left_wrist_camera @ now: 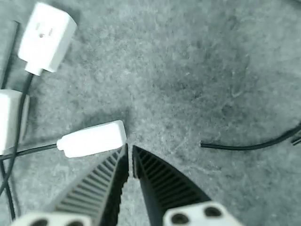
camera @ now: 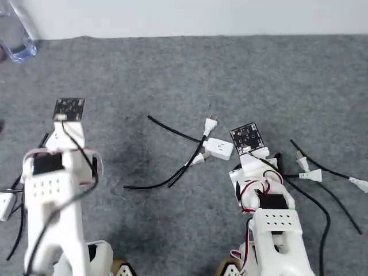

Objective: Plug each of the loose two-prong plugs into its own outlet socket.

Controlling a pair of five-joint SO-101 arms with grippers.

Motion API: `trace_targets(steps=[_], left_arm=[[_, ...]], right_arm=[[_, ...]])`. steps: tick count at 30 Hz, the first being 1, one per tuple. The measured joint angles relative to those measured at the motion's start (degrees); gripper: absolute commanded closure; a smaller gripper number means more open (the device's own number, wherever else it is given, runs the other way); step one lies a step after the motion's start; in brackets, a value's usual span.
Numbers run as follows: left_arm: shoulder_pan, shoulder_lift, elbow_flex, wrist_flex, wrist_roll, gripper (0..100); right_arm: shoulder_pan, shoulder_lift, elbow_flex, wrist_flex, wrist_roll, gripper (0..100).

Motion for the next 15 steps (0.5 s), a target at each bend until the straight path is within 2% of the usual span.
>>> trace_targets(steps=[7,11,15], left_arm=[[-0.09,-23.3,18.46,-9.93,-1.67,95],[-0.09,-27.43,25.76,-13.71,-1.76,95],[-0.09,-28.48,30.42,-17.14,-1.41,95]], right_arm=[[-1.85,0.0,3.34,-0.09,0.44,63.7],[-3.34,0.0,3.6,-0.09,4.22,63.7],[-3.78,0.0,3.34,1.49,4.22,63.7]])
